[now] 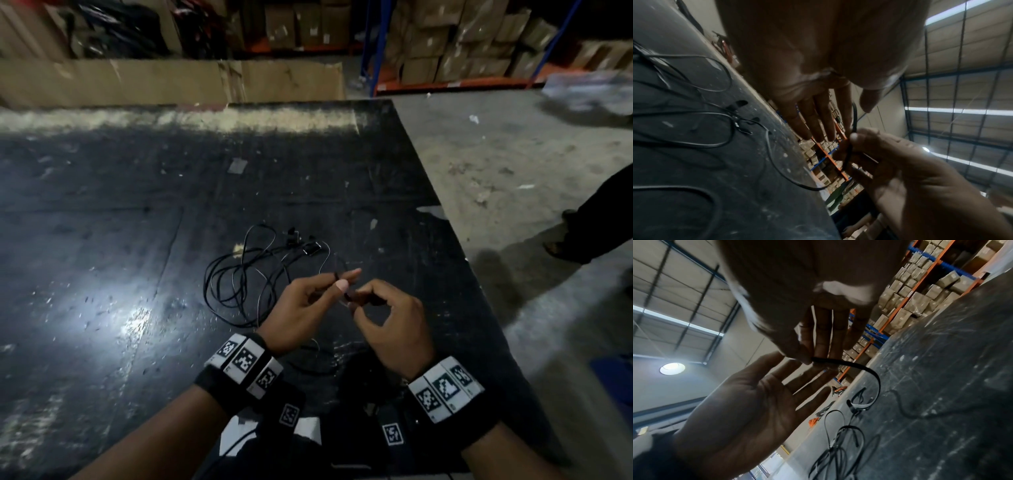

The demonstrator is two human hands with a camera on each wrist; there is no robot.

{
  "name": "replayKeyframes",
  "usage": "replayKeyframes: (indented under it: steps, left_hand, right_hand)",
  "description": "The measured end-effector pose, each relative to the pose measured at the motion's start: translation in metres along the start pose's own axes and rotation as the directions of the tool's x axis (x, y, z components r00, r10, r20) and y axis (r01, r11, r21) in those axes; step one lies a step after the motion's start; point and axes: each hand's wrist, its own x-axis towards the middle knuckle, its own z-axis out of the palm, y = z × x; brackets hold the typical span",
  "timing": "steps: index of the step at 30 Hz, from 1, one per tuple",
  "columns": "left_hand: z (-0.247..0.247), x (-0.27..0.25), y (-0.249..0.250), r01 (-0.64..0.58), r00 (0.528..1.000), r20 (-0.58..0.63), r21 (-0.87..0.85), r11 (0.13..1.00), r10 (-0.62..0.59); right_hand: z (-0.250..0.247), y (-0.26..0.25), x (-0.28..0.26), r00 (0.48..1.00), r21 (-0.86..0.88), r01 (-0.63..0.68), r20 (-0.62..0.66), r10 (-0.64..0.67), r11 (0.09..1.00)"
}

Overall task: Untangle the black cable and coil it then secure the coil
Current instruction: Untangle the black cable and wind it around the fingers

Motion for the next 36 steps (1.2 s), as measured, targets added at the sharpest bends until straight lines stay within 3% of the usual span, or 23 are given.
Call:
replayKeyframes:
  steps: [3, 6, 8, 14, 19, 22, 25, 27, 30, 32, 36]
  left_hand:
    - [0.001, 0.0, 0.018, -0.049, 0.996, -0.081, -0.155, 0.987, 0.037]
    - [-0.009, 0.001, 0.04, -0.059, 0.988, -0.155, -0.353, 0.934, 0.004]
    - [-0.022, 0.002, 0.06, -0.054, 0.985, -0.167, -0.488, 0.871, -0.032]
    - [-0.073, 0.005, 0.107, -0.108, 0.991, -0.131, -0.721, 0.685, 0.017]
    - [-0.102, -0.004, 0.135, -0.157, 0.987, -0.105, -0.775, 0.612, 0.121]
    - [-0.11, -0.012, 0.145, -0.163, 0.982, -0.077, -0.8, 0.578, 0.171]
    - [-0.111, -0.018, 0.147, -0.149, 0.978, -0.039, -0.821, 0.552, 0.207]
    - [-0.108, -0.02, 0.146, -0.116, 0.977, 0.004, -0.833, 0.541, 0.215]
    - [-0.096, -0.023, 0.14, 0.032, 0.958, 0.18, -0.842, 0.539, 0.225]
    - [-0.082, -0.027, 0.129, 0.174, 0.92, 0.34, -0.801, 0.572, 0.196]
    - [-0.055, -0.03, 0.098, 0.385, 0.823, 0.566, -0.626, 0.677, 0.055]
  right_hand:
    - [0.003, -0.011, 0.005, 0.997, 0.142, -0.039, 0.079, 0.028, 0.989]
    - [0.005, -0.02, 0.011, 0.962, 0.384, -0.201, 0.252, 0.106, 0.901]
    - [0.01, -0.016, 0.011, 0.948, 0.453, -0.238, 0.301, 0.104, 0.859]
    - [0.017, -0.007, 0.009, 0.928, 0.451, -0.199, 0.372, 0.02, 0.87]
    - [0.012, -0.005, 0.016, 0.93, 0.469, -0.172, 0.366, -0.013, 0.866]
    - [0.003, -0.003, 0.024, 0.917, 0.475, -0.237, 0.399, 0.033, 0.847]
    - [0.003, 0.005, 0.03, 0.869, 0.485, -0.345, 0.488, 0.079, 0.804]
    - [0.005, 0.009, 0.033, 0.844, 0.461, -0.365, 0.53, 0.079, 0.809]
    - [0.007, 0.012, 0.048, 0.836, 0.381, -0.395, 0.526, 0.155, 0.836]
    - [0.007, 0.012, 0.068, 0.864, 0.333, -0.371, 0.467, 0.19, 0.867]
    - [0.001, -0.009, 0.107, 0.912, 0.253, -0.182, 0.405, 0.067, 0.95]
